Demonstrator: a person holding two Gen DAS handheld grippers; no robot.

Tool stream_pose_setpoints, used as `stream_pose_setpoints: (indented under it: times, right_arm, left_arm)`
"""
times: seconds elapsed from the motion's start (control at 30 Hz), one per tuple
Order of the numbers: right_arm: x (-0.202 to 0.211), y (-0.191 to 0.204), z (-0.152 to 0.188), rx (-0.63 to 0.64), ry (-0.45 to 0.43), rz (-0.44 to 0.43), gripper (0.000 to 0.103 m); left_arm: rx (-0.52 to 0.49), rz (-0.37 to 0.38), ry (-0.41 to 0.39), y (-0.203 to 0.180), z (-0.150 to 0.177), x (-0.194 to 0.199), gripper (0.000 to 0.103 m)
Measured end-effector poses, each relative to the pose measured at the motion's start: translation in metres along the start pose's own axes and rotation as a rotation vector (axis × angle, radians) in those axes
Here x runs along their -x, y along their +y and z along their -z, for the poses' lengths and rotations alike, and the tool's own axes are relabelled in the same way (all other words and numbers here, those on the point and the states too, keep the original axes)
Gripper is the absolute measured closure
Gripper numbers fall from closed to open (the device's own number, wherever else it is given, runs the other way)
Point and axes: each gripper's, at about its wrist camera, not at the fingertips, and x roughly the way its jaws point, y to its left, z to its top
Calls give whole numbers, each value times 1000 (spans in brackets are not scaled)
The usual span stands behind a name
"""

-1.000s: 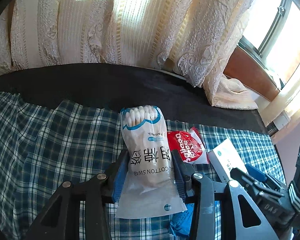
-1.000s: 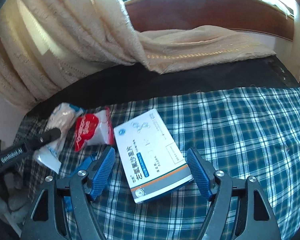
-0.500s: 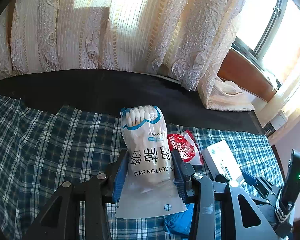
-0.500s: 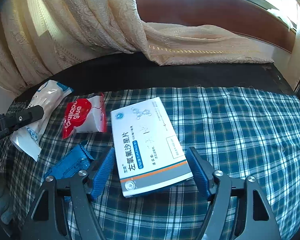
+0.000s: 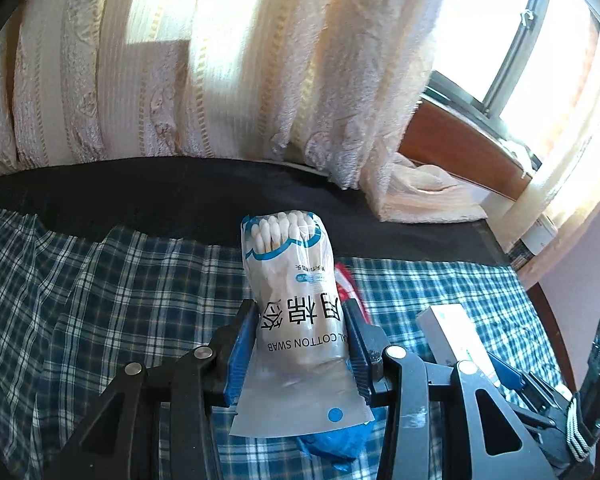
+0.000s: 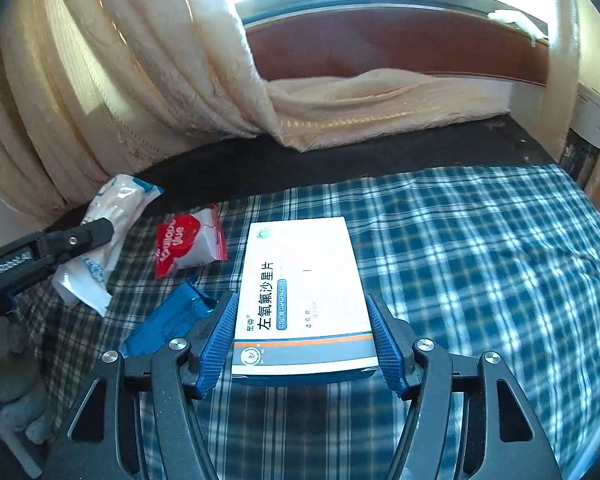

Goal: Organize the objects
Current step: 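Carry the cotton-swab bag and medicine box over the clear bowl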

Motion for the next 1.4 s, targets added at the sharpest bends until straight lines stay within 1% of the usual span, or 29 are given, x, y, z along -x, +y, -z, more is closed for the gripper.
stream_pose_setpoints:
  times: [0.23,0.47,0.63,0.93,1.07,1.17,1.4]
  right_arm:
    - [47,-12,16,-66,-80,-2,38]
    - [112,-42,39,-138,-175,25,38]
    - [150,-68,55,-171,-223,83,38]
    - [213,-131,90,-283,-300,200,38]
    - [234,-157,107,-323,-320,255,38]
    - [242,-172,119,-349,-326,288,38]
    - [246,-200,137,-399,-314,316,38]
  left_arm:
    - [-54,38,-16,-23,6,11,58]
    - [-125,79,-35,-55,18,25,58]
    - [-185,123,-21,-82,31,34,58]
    - [-269,203,-13,-127,55,55,58]
    - [-308,238,8,-148,69,60,58]
    - [-343,263,26,-166,82,64,58]
    - [-423,312,69,-207,109,66,58]
